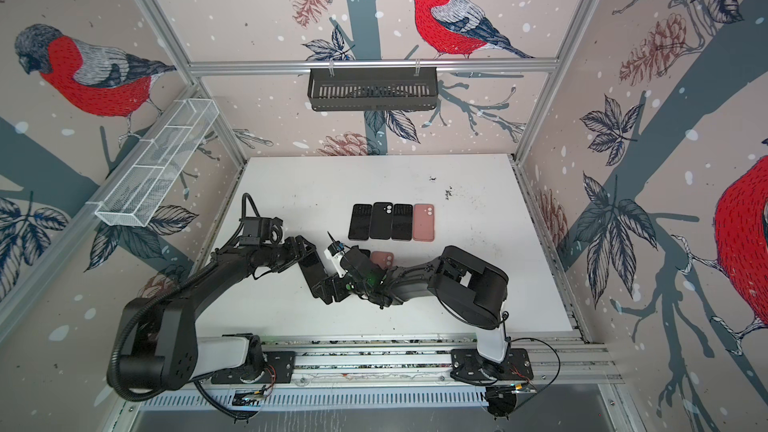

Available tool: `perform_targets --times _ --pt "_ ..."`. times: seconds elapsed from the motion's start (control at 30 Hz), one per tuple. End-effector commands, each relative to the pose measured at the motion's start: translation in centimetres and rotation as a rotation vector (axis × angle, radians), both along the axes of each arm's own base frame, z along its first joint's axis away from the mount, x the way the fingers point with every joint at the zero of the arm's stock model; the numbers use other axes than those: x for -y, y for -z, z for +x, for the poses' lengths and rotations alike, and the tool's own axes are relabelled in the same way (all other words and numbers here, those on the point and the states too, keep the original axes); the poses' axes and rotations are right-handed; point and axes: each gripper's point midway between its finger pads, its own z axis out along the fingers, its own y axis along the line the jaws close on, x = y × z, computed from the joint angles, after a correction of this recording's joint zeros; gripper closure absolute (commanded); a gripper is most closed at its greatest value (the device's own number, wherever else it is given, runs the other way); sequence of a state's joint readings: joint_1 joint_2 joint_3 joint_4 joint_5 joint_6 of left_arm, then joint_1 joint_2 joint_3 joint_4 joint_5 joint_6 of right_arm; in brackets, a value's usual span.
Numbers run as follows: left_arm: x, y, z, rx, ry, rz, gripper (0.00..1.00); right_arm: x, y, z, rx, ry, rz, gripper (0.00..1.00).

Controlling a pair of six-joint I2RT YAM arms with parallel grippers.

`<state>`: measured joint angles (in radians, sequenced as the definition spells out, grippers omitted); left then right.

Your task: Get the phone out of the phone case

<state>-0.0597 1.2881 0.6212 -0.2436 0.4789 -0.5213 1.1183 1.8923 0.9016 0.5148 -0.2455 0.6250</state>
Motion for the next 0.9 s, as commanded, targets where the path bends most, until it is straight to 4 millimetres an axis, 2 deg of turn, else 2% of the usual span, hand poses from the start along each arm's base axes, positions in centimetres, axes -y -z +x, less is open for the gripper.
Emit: perform_targets --times 0.0,0.23,0.33,0.47,0.5,0.6,0.67,0.73,0.8,0.87 --pt "1.4 -1.8 0.5 0.071 0.044 -0.044 0.57 -0.7 -0.8 0.0 0.015 -0.032 0.046 0.24" --pt "3.2 -3.5 0.1 0.12 0.098 -0.049 0.58 -1.3 -2.2 -0.5 0.032 -0.07 0.089 0.61" --pt "3.5 -4.3 0.1 0.139 0.111 -0.028 0.58 -1.0 -2.9 -0.4 0.05 -0.065 0.094 0.77" --pt "5.0 -7.0 0.0 0.227 0.152 -0.052 0.57 -0.1 -3.9 -0.4 0.08 -0.052 0.097 0.95" --pt "5.6 -8.0 -0.2 0.261 0.169 -0.054 0.53 0.3 -4.2 -0.3 0.09 -0.047 0.097 0.97" --pt "7.0 -11.3 -0.5 0.364 0.203 -0.063 0.29 1.5 -5.5 -0.4 0.132 -0.035 0.103 0.97" --pt "7.7 -13.9 -0.8 0.45 0.221 -0.075 0.18 2.8 -6.7 -0.2 0.176 -0.012 0.099 0.98" --pt "8.3 -16.5 -1.2 0.536 0.241 -0.086 0.13 4.5 -8.3 0.2 0.235 0.021 0.092 0.98" --pt "8.7 -19.1 -1.7 0.622 0.26 -0.081 0.03 7.0 -10.1 1.0 0.3 0.076 0.088 0.99" --pt "9.1 -21.1 -2.2 0.695 0.291 -0.08 0.01 9.8 -12.3 2.0 0.353 0.129 0.111 0.99"
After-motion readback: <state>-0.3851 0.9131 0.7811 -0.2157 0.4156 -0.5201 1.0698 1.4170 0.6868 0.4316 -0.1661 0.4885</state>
